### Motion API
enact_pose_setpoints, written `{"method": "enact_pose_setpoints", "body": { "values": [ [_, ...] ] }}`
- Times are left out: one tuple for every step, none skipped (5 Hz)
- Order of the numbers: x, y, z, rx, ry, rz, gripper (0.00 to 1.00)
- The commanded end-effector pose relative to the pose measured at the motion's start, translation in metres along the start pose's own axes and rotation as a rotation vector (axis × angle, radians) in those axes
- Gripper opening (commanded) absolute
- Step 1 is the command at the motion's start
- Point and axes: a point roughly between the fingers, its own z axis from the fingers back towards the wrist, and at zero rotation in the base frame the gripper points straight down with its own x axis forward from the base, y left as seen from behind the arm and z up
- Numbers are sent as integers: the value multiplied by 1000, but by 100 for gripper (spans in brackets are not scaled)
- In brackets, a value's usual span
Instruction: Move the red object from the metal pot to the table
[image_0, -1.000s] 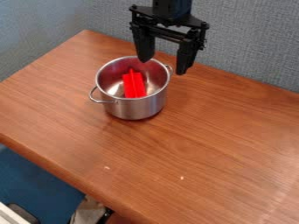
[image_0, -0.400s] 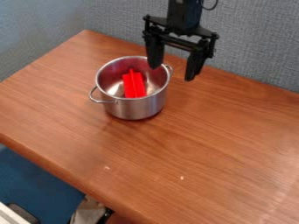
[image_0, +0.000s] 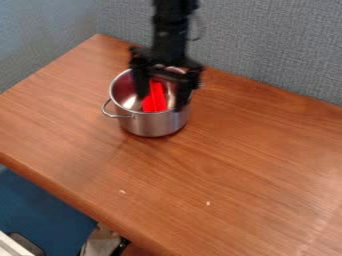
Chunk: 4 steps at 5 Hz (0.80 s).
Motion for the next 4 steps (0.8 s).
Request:
{"method": "enact_pose_setpoints", "body": {
  "values": [
    [-2, 11, -4, 21, -25, -43, 100],
    [-6, 12, -17, 31, -20, -94, 0],
    [-7, 4, -29, 54, -42, -121, 0],
    [-10, -2, -29, 61, -79, -145, 0]
  ]
}}
